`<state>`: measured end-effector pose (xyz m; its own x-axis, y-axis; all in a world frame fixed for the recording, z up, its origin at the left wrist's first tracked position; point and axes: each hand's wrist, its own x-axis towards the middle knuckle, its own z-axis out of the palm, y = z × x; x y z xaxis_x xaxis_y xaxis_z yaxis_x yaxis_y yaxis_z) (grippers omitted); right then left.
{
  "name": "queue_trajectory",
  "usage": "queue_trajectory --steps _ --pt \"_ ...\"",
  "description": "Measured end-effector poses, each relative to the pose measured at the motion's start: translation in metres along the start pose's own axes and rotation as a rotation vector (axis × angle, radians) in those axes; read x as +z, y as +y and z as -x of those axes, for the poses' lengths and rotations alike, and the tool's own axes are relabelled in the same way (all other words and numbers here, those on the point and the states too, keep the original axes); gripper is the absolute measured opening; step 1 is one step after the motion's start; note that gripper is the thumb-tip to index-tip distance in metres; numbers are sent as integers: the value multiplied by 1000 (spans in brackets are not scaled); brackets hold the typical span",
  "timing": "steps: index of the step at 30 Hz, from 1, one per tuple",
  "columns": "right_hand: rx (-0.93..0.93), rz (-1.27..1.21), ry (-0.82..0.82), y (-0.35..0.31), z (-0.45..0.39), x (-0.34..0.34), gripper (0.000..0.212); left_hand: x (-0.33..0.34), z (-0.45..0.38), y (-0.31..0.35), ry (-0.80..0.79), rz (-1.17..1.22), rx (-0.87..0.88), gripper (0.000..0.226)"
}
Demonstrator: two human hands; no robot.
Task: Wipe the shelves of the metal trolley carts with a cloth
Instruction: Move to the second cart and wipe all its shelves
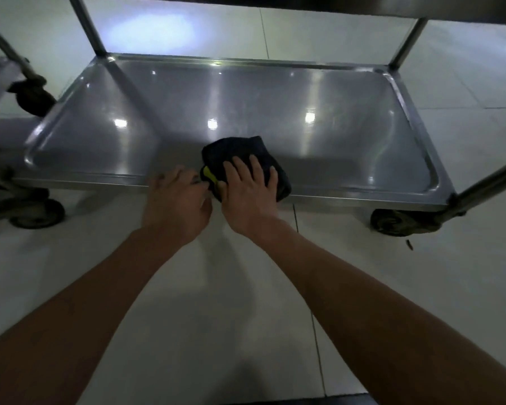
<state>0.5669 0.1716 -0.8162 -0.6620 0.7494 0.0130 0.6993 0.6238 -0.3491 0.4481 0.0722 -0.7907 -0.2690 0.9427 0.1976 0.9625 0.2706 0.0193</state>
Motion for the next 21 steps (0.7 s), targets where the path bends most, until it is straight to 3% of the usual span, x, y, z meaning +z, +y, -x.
queue_trajectory --steps 4,10,15,21 --pt "-69 -10 -28 -23 -9 11 52 -2 11 -12 -15 -31 -43 18" --pt "-149 64 -9 36 9 -8 49 -2 12 3 -80 -25 -93 34" --pt "-40 117 58 129 45 -42 51 2 6 39 15 0 -14 32" --pt "214 180 198 241 100 -83 48 7 -13 99 -94 33 45 36"
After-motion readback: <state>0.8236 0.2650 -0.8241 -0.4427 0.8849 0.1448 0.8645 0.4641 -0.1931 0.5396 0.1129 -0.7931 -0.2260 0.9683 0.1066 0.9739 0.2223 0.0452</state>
